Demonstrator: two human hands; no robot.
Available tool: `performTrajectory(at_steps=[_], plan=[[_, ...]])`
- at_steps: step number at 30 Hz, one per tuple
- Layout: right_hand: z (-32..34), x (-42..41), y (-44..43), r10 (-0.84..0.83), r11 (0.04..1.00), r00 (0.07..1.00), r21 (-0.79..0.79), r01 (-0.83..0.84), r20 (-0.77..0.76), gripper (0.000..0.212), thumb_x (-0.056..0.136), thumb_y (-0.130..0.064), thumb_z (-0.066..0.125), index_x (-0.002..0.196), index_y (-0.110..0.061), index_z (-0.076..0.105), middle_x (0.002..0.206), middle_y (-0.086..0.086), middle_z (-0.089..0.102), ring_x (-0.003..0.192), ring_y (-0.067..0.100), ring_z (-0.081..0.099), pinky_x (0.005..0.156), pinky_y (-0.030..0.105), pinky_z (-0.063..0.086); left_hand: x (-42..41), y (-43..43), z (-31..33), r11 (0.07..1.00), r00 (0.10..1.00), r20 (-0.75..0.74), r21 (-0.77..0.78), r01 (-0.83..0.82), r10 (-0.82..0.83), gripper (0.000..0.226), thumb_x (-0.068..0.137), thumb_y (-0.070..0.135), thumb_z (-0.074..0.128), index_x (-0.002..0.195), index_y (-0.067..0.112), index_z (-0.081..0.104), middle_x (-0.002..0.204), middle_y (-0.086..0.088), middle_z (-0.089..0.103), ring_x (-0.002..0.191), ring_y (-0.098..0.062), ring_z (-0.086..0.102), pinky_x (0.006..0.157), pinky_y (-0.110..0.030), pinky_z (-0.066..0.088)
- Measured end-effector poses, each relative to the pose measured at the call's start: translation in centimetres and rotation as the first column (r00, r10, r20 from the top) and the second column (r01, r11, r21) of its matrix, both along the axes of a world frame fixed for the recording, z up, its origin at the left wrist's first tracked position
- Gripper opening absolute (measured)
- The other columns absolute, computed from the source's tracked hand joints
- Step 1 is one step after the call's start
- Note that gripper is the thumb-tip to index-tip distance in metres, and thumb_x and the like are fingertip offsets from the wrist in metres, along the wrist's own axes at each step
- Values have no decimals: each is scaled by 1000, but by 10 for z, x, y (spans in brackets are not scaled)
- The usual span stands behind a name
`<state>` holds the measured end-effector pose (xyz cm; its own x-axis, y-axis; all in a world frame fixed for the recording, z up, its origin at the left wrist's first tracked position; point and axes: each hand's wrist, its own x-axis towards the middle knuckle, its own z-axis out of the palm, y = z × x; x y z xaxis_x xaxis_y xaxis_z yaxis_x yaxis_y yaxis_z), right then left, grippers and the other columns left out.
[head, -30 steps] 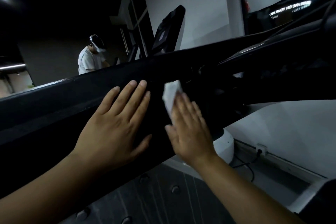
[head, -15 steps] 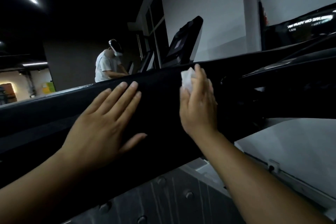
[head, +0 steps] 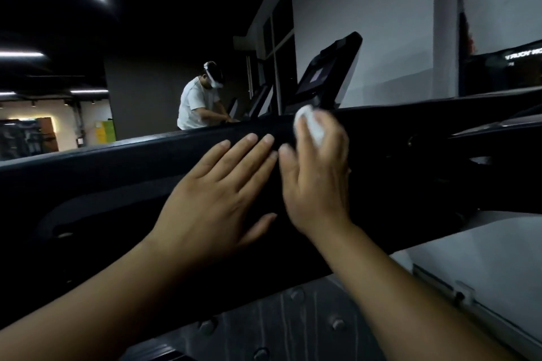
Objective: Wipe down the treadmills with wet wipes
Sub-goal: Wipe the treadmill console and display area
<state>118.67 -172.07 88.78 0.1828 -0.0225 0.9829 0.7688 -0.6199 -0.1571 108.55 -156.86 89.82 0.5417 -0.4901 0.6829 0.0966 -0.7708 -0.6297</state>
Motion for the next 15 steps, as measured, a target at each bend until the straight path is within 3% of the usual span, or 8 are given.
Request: performTrajectory(at_steps=[3,5,9,11,13,15], plan=[[-53,-11,6,45,949,986,-316,8,159,55,104,-35,41,149,-3,41,156,18,37,147,33,32,121,45,27,-24,31,-14,999,999,43,-52,2,0,75,98,57,44,156,10,36,167,-8,23,154,-24,22,123,-48,24],[-68,-2,-10,-18,924,981,-371,90,195,57,106,-39,33,154,-7,29,162,16,28,153,30,20,124,44,17,-42,56,-23,998,997,70,-62,-16,21,75,99,57,43,156,9,36,166,-9,24,154,-26,23,123,-48,24],[-17,3,-2,-97,995,993,-45,94,-66,70,105,-53,13,158,-7,22,167,13,15,155,26,8,126,43,3,-52,72,-29,998,997,78,-67,-20,26,73,102,56,39,156,7,34,166,-10,24,154,-27,22,124,-49,22],[3,-17,31,-77,997,996,-6,77,-45,71,105,-52,17,157,-5,26,166,16,19,155,30,12,125,45,5,-51,71,-30,998,996,81,-67,-15,21,73,102,55,39,156,7,35,166,-11,24,154,-27,22,124,-48,21],[-17,-34,52,-2,976,994,-215,25,105,68,104,-48,28,155,-3,29,164,19,20,154,34,15,125,47,9,-54,73,-29,998,997,83,-59,8,-3,71,101,53,39,155,7,36,165,-10,25,153,-27,24,124,-46,21],[-65,-38,44,32,897,984,-440,48,173,68,104,-46,34,156,-4,24,166,16,13,155,32,11,126,45,9,-60,80,-31,998,997,72,-61,7,-2,70,101,52,39,155,7,36,166,-10,25,153,-27,24,124,-46,21]])
